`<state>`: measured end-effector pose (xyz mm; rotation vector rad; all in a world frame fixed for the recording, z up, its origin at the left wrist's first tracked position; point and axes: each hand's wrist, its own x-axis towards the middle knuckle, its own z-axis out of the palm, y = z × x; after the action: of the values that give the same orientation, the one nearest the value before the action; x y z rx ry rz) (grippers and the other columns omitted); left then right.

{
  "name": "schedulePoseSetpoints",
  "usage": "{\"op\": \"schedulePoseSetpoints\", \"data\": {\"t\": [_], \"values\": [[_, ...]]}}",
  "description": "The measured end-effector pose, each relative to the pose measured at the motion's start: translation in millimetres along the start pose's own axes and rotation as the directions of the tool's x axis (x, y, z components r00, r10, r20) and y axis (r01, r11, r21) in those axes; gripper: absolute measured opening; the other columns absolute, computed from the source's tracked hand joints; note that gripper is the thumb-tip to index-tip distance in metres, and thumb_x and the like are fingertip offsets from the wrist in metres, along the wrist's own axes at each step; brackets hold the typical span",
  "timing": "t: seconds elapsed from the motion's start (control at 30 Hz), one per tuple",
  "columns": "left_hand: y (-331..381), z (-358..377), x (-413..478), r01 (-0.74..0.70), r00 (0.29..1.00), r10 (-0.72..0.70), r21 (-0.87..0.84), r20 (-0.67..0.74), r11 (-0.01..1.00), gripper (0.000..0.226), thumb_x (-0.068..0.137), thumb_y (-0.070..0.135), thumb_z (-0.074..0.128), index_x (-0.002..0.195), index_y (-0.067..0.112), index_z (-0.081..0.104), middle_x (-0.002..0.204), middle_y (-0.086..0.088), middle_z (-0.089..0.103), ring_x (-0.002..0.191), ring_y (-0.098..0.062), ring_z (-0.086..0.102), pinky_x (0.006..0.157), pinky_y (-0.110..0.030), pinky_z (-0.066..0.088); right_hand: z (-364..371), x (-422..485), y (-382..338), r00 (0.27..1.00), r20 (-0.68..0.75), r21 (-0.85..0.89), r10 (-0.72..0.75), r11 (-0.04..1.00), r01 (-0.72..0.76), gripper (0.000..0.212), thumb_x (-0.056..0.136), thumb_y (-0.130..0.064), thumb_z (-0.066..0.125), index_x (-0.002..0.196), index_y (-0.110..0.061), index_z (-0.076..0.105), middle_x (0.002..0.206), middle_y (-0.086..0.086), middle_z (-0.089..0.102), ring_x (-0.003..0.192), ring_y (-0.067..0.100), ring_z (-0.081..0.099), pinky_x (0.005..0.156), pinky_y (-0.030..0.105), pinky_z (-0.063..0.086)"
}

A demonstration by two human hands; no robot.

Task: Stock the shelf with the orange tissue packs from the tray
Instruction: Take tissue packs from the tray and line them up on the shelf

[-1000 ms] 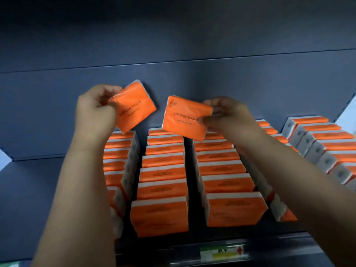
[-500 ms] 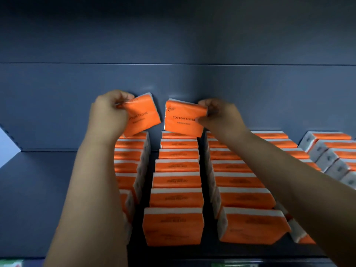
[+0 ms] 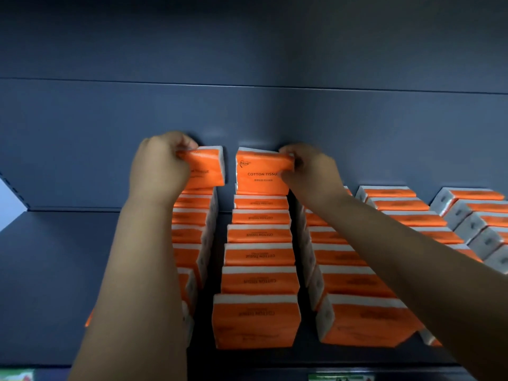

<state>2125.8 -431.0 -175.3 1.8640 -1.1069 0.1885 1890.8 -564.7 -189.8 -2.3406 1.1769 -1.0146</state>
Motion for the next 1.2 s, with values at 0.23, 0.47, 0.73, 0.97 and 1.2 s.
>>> {"op": "schedulePoseSetpoints", "data": {"t": [0.23,0.47,0.73,0.97,1.2], "values": [[-16.9,-3.4,2.4,-0.049,0.997,0.052,0.067,-0.049,0.997,0.055,0.072,-0.009,0.045,0.100,0.024,0.079,0.104,-0.004,0.077,0.099,-0.039,0.066,0.092,-0.039,0.054,1.3,-1.9,-5.2,0.999,0.003,-0.075,-0.048,0.996,0.048,0.049,0.088,-0.008,0.064,0.134,-0.024,0.065,0.137,0.002,0.056,0.115,0.021,0.060,0.091,0.021,0.041],[-5.7,7.9,-5.5,0.075,0.992,-0.087,0.131,0.091,0.989,0.044,0.083,0.038,0.079,0.125,0.031,0.069,0.136,-0.003,0.056,0.129,-0.038,0.046,0.105,-0.038,0.039,-1.3,-5.7,-5.1,0.998,0.013,-0.085,-0.061,0.994,0.062,0.048,0.091,-0.010,0.064,0.137,-0.024,0.062,0.139,0.002,0.053,0.113,0.021,0.061,0.092,0.024,0.046],[10.8,28.6,-15.7,0.180,0.983,-0.184,0.137,0.015,0.974,0.071,0.074,0.049,0.088,0.130,0.022,0.054,0.143,-0.007,0.036,0.130,-0.036,0.039,0.092,-0.044,0.046,2.9,-6.1,-3.0,0.999,0.017,-0.081,-0.034,0.996,0.036,0.048,0.094,-0.011,0.061,0.139,-0.026,0.059,0.138,0.002,0.055,0.114,0.019,0.059,0.087,0.020,0.039],[11.6,37.9,-15.6,0.193,0.981,-0.194,0.095,-0.001,0.977,0.062,0.083,0.035,0.082,0.132,0.015,0.050,0.149,-0.011,0.031,0.133,-0.041,0.035,0.095,-0.044,0.040,4.6,-4.8,-2.0,0.999,0.016,-0.078,-0.050,0.996,0.051,0.049,0.091,-0.011,0.063,0.138,-0.024,0.060,0.135,0.004,0.056,0.111,0.023,0.061,0.091,0.024,0.044],[8.5,34.0,-14.3,0.225,0.974,-0.224,0.081,-0.019,0.971,0.063,0.086,0.035,0.079,0.137,0.013,0.050,0.151,-0.013,0.033,0.137,-0.041,0.031,0.105,-0.047,0.039,3.9,-5.4,-3.3,0.997,0.028,-0.119,-0.073,0.990,0.076,0.048,0.092,-0.015,0.064,0.138,-0.025,0.059,0.136,0.004,0.055,0.112,0.025,0.061,0.095,0.032,0.052]]}}
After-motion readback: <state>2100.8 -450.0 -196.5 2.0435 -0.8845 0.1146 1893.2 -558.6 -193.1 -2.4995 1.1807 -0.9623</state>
